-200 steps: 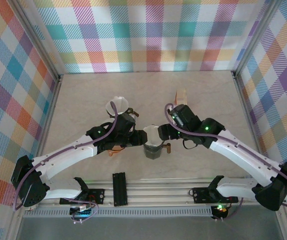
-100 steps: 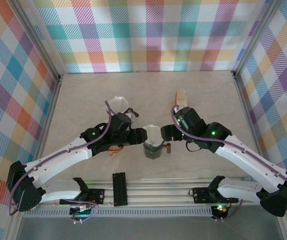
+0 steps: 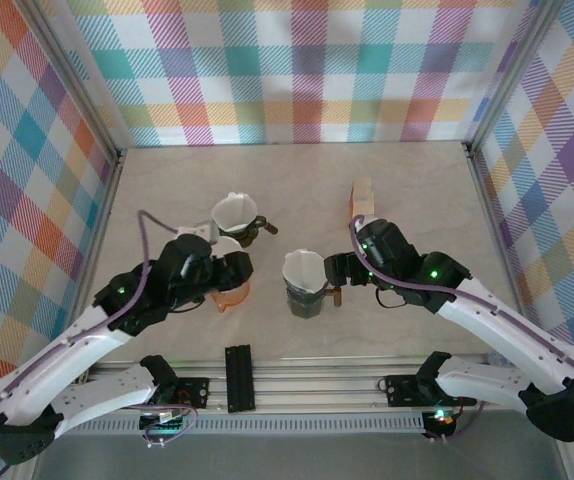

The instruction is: Place the coffee filter in the dripper

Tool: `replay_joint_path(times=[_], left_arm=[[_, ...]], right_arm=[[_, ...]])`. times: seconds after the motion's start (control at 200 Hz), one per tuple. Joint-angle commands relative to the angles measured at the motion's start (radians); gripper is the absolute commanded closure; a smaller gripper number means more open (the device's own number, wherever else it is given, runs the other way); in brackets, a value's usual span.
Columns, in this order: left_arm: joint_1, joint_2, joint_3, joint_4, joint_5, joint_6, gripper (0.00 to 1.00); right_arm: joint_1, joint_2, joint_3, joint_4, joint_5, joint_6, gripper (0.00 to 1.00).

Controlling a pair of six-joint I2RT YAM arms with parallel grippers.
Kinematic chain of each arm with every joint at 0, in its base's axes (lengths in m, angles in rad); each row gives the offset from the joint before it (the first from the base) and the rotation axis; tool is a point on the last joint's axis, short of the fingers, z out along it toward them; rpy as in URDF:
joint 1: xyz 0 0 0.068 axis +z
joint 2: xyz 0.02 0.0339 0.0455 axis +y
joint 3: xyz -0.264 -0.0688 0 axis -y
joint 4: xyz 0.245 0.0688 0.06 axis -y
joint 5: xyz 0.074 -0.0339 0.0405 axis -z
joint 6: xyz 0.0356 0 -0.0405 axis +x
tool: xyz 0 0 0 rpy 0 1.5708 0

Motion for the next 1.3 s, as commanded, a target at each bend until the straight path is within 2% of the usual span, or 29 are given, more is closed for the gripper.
replay_joint_path(times=[0.0,0.24,0.345,0.45,0.575,0.645,0.695,0.77,0.855,0.95,1.295], left_arm=[[0.022,-0.078,-0.004,-0.146,-0.143,-0.023,0.37],[0.062,-0.203,-0.048,-0.236,-0.299,-0.091,0.39],[0.109,-0.213,-0.094,-0.236,-0.310,-0.104,0.39],[0.210,-0.211,-0.156,-0.188,-0.232,-0.094,0.42],[0.384,-0.224,-0.235,-0.100,-0.107,-0.077,0.50],[0.477,-0.219,-0.289,-0.033,-0.042,-0.069,0.51],[0.552,-0.204,-0.341,0.036,0.043,-0.075,0.51],[0.667,-0.153,-0.437,0.192,0.231,-0.110,0.54],[0.750,-0.077,-0.524,0.329,0.352,-0.163,0.60],[0.786,-0.025,-0.592,0.444,0.414,-0.208,0.70],[0.806,0.072,-0.677,0.698,0.415,-0.246,0.87]], right_arm=[[0.000,-0.025,-0.022,0.035,0.003,0.016,0.11],[0.000,-0.040,-0.040,0.059,0.001,0.012,0.10],[0.000,-0.044,-0.046,0.063,0.001,0.010,0.10],[0.000,-0.052,-0.052,0.069,0.001,0.007,0.10],[0.000,-0.063,-0.057,0.074,0.000,0.004,0.10],[0.000,-0.073,-0.063,0.078,-0.002,0.004,0.10],[0.000,-0.079,-0.068,0.080,0.001,0.005,0.10],[0.000,-0.090,-0.074,0.082,0.004,0.003,0.10],[0.000,-0.098,-0.076,0.076,0.010,-0.001,0.10],[0.000,-0.106,-0.078,0.070,0.017,-0.004,0.10],[0.000,-0.098,-0.092,0.091,0.000,-0.004,0.10]])
